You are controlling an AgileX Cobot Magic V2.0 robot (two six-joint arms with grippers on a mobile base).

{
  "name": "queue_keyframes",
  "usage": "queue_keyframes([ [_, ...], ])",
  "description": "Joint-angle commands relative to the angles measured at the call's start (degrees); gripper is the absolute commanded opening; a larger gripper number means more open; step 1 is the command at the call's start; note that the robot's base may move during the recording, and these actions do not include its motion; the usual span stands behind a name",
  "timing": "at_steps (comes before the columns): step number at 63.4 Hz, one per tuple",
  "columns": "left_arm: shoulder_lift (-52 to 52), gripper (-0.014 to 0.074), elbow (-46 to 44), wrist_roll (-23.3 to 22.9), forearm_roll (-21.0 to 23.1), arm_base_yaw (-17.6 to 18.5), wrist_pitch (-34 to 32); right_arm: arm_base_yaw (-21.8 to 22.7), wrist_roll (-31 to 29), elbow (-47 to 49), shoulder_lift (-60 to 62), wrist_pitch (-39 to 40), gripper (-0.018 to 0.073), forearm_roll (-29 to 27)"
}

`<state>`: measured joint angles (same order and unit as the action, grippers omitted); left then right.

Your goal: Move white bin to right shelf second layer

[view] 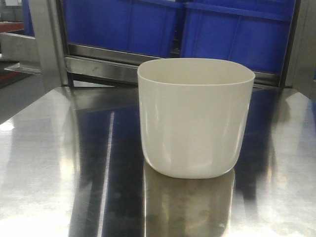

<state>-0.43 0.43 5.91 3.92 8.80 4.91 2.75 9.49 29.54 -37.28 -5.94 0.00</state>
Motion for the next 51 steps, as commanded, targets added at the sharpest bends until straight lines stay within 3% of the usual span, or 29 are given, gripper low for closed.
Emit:
queue_keyframes([
  [1, -0.8, 0.0085, 2.1, -0.2, 0.3, 0.3, -4.9, 0.1, 0.1, 10.1, -7.6, -1.2, 0.0055, -0.7],
  [12, -0.8, 0.0085, 2.1, -0.2, 0.3, 0.3, -4.9, -2.2, 0.1, 26.5, -20.4, -20.1, 0.0055, -7.8],
  [25, -0.8, 0.0085, 2.1, -0.2, 0.3, 0.3, -4.9, -15.4, -1.8, 39.0, -34.1, -37.8, 0.0055, -9.8],
  [34, -0.8, 0.0085, 2.1, -0.2, 0.3, 0.3, -4.9, -22.9, -4.3, 41.5, -39.6, -39.0, 0.0055, -8.6],
  [45, -0.8, 0.0085, 2.1, -0.2, 0.3, 0.3, -4.9, -25.6, -4.3, 41.7, -42.6, -38.0, 0.0062, -8.4],
  [49, -0.8, 0.0085, 2.1, -0.2, 0.3, 0.3, -4.9, -26.0, -4.3, 41.7, -42.9, -37.6, 0.0111, -8.4],
  [51, -0.8, 0.0085, 2.1, -0.2, 0.3, 0.3, -4.9, -26.1, -4.3, 41.7, -42.9, -37.2, 0.0183, -8.5],
])
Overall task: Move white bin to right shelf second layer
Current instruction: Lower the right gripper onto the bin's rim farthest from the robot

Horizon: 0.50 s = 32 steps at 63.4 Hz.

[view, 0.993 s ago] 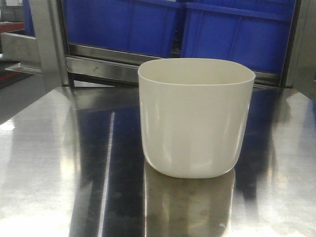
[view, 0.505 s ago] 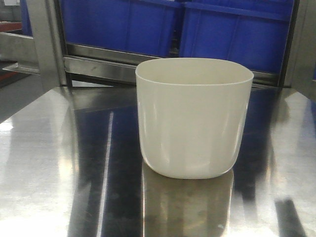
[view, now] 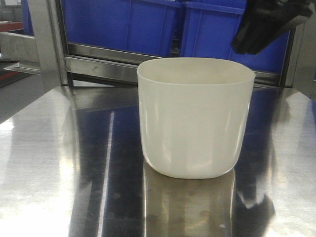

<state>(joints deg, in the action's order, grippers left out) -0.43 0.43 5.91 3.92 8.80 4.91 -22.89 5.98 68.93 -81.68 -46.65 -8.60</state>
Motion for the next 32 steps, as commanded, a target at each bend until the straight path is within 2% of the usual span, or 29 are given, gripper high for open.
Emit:
queue_keyframes([
  [1, -0.8, 0.0085, 2.1, -0.2, 0.3, 0.3, -4.9, -0.5, -0.8, 2.3, 1.5, 3.7, 0.022, 0.1],
  [7, -0.8, 0.0085, 2.1, -0.2, 0.3, 0.3, -4.9, -0.5, -0.8, 2.3, 1.5, 4.4, 0.0499, -0.4],
  [12, -0.8, 0.0085, 2.1, -0.2, 0.3, 0.3, -4.9, -0.5, -0.8, 2.3, 1.5, 3.4, 0.0619, -0.4],
  [32, -0.8, 0.0085, 2.1, -0.2, 0.3, 0.3, -4.9, -0.5, -0.8, 2.3, -0.8, 1.0, 0.054, -0.4],
])
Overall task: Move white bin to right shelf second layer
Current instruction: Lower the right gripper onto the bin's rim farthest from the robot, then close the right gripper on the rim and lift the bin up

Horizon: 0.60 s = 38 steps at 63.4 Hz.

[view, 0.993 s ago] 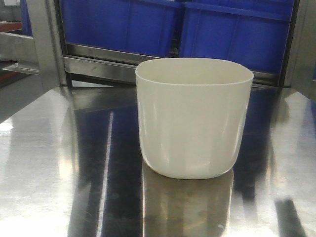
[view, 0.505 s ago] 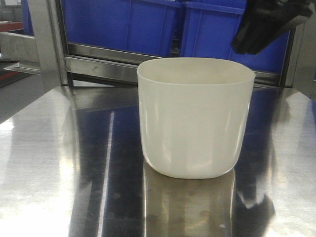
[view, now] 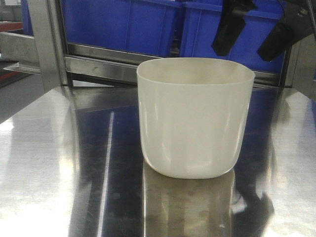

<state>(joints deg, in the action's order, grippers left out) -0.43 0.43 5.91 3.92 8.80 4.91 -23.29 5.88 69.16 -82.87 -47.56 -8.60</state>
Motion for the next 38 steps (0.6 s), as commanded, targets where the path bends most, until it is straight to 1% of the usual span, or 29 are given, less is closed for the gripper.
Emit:
queue_keyframes([
  [1, -0.8, 0.0085, 2.1, -0.2, 0.3, 0.3, -4.9, -0.1, -0.7, 2.0, 0.1, 2.0, 0.0537, -0.4],
  [30, -0.8, 0.0085, 2.1, -0.2, 0.3, 0.3, -4.9, -0.1, -0.6, 2.0, -10.3, 2.0, 0.0528, -0.8],
  [35, -0.8, 0.0085, 2.1, -0.2, 0.3, 0.3, -4.9, -0.1, -0.6, 2.0, -10.8, 2.0, 0.0504, -0.8],
  [38, -0.8, 0.0085, 2.1, -0.2, 0.3, 0.3, -4.9, -0.1, -0.6, 2.0, -11.1, 2.2, 0.0454, -0.8],
])
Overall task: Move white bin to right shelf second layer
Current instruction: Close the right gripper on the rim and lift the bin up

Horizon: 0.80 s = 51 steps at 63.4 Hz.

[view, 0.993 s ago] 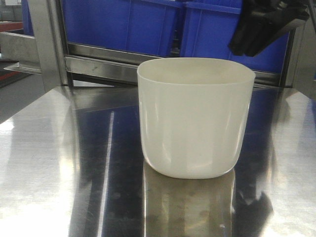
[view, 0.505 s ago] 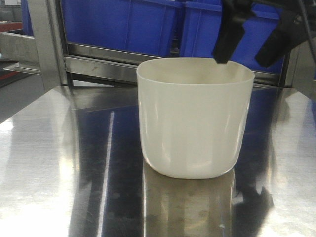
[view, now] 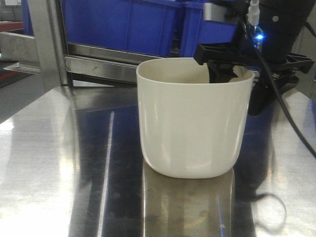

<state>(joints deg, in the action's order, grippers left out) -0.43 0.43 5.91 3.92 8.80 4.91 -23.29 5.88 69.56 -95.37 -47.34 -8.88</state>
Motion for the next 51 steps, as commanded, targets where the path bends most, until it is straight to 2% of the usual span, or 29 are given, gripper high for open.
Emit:
queue_keyframes([
  [1, -0.8, 0.0085, 2.1, -0.2, 0.3, 0.3, -4.9, -0.1, -0.6, 1.6, 1.4, 2.1, 0.0434, -0.5],
  [4, -0.8, 0.0085, 2.1, -0.2, 0.3, 0.3, -4.9, -0.1, -0.6, 1.6, 1.4, 2.4, 0.0353, -0.5],
  [11, -0.8, 0.0085, 2.1, -0.2, 0.3, 0.3, -4.9, -0.1, -0.6, 1.8, 2.8, 4.0, 0.0041, -0.5],
  [12, -0.8, 0.0085, 2.1, -0.2, 0.3, 0.3, -4.9, -0.1, -0.6, 1.8, 3.1, 4.4, 0.0027, -0.5],
  [16, -0.8, 0.0085, 2.1, -0.2, 0.3, 0.3, -4.9, -0.1, -0.6, 2.0, 4.8, 6.4, 0.0078, -0.3],
  [21, -0.8, 0.0085, 2.1, -0.2, 0.3, 0.3, -4.9, -0.1, -0.6, 2.1, 8.1, 9.7, 0.0047, 0.8],
  [36, -0.8, 0.0085, 2.1, -0.2, 0.3, 0.3, -4.9, 0.1, -0.6, 1.4, 20.8, 15.5, 0.0057, 7.7],
  [42, -0.8, 0.0085, 2.1, -0.2, 0.3, 0.3, -4.9, 0.6, -0.6, -1.9, 26.3, 16.7, 0.0057, 8.9],
  [51, -0.8, 0.0085, 2.1, -0.2, 0.3, 0.3, -4.9, 3.6, 0.5, -8.6, 34.3, 18.9, 0.0057, 8.9],
])
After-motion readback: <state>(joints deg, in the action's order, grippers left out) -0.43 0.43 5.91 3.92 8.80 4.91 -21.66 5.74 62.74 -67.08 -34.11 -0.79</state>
